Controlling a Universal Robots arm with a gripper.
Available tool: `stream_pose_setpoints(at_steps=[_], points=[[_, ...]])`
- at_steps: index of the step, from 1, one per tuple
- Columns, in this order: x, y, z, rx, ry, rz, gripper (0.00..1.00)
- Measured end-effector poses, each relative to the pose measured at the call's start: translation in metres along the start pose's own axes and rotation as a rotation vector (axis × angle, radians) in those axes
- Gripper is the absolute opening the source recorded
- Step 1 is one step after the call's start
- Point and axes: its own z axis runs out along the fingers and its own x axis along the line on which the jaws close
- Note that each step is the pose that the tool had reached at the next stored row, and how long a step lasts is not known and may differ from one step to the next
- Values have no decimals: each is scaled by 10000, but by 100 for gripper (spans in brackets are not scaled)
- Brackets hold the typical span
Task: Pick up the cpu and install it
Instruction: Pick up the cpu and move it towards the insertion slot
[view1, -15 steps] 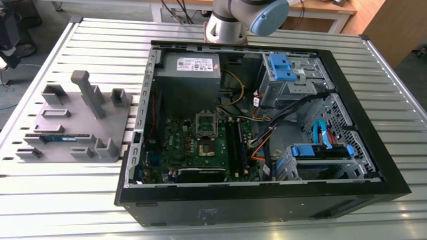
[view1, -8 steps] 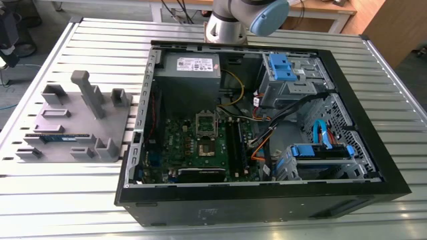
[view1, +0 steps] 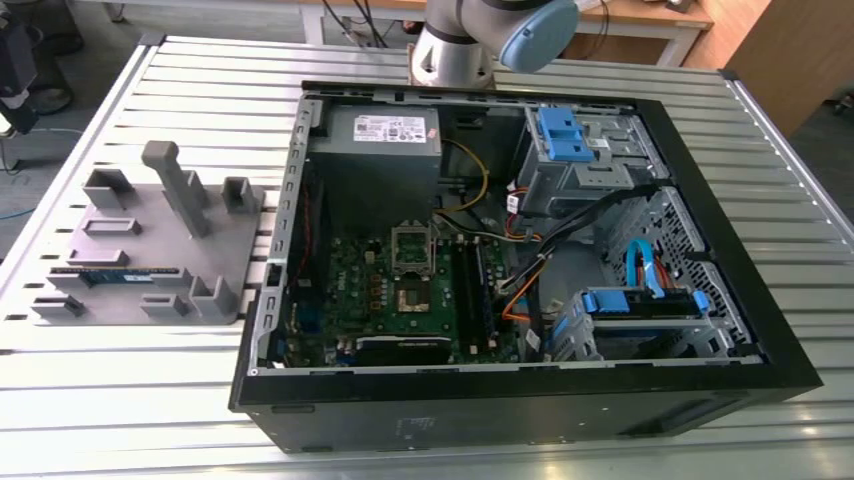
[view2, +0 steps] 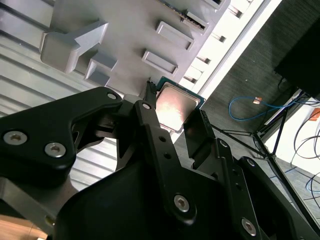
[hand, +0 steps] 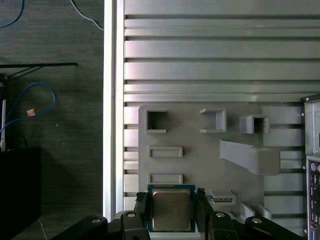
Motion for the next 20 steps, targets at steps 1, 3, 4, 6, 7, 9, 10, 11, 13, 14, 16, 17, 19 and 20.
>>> stream_pose_setpoints(at_steps=[1,3,4,6,7,9,10,11,13,14,16,17,19,20], points=[[0,0,-1,0,0,0,47],[0,0,-9,2,4,1,47],[0,1,-14,2,3,0,47],[0,1,-29,1,0,0,47],[0,2,-39,1,2,0,47],[0,2,-55,0,0,0,47],[0,3,-65,0,0,0,47],[0,3,-77,0,1,0,47],[0,4,-102,0,0,0,47],[0,5,-116,0,0,0,47],[0,5,-132,-1,-1,0,47],[0,5,-132,-2,-2,0,47],[0,5,-132,-1,-2,0,47],[0,5,-133,-1,-1,0,47]])
